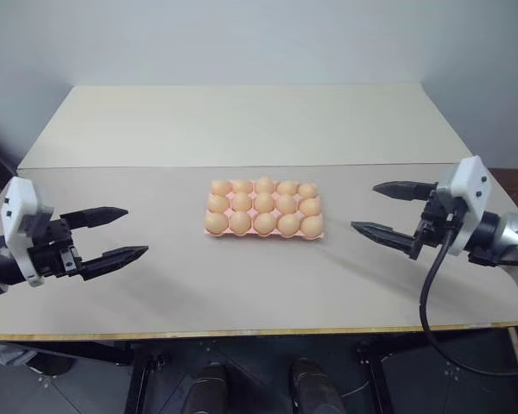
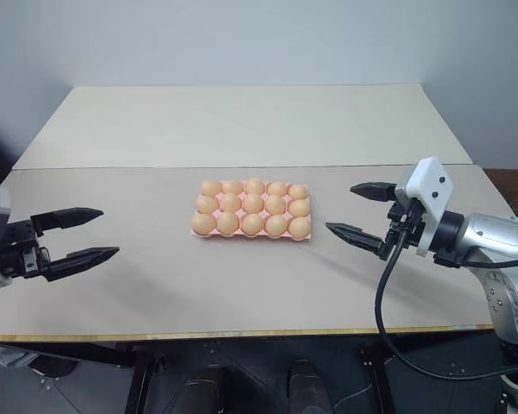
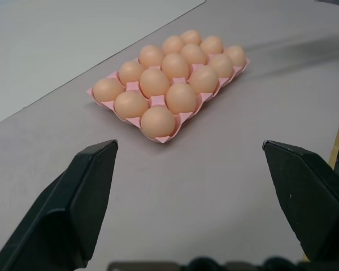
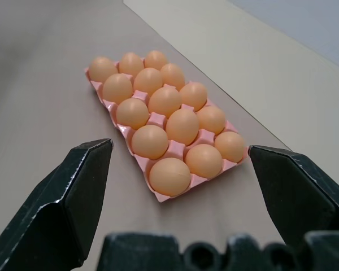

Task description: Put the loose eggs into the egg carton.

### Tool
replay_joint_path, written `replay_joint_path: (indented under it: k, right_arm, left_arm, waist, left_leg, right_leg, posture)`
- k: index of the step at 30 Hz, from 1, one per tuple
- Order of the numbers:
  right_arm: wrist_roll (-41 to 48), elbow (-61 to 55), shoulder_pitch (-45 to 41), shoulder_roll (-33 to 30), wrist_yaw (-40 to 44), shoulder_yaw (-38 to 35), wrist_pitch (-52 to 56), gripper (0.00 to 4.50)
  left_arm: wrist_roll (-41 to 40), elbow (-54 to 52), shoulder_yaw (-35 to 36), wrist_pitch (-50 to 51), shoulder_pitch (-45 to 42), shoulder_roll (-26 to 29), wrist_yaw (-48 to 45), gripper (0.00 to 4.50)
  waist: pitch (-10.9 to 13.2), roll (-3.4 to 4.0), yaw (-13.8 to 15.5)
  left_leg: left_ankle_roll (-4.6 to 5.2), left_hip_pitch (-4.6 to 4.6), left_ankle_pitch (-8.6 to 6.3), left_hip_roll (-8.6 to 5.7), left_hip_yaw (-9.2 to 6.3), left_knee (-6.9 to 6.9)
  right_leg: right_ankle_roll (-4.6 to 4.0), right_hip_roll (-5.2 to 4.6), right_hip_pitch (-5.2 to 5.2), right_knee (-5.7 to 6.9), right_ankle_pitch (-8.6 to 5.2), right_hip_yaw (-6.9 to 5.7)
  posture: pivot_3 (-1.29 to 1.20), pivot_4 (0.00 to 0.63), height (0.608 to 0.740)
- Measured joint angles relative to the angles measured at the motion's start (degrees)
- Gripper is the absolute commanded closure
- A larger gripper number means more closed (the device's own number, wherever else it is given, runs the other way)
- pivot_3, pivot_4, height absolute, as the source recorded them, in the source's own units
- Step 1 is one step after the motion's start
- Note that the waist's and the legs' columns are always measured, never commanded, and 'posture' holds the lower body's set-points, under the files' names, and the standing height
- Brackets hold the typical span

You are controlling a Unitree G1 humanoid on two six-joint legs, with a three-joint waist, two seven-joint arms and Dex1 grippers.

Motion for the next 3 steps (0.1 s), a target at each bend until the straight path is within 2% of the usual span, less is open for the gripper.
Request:
replay_joint_path:
  k: [3]
  right_arm:
    - [-0.1, 0.3, -0.2, 0.0, 0.2, 0.1, 0.0, 0.00]
  left_arm:
    - [-0.6, -0.8, 0.0, 0.0, 0.1, -0.1, 0.6, 0.01]
  waist:
    - [0.0, 0.00, 0.0]
  left_leg:
    - [0.00, 0.01, 0.00, 0.00, 0.00, 0.00]
  right_leg:
    - [0.00, 0.00, 0.00, 0.01, 0.00, 0.00]
  posture:
    - [0.00, 0.150, 0.740]
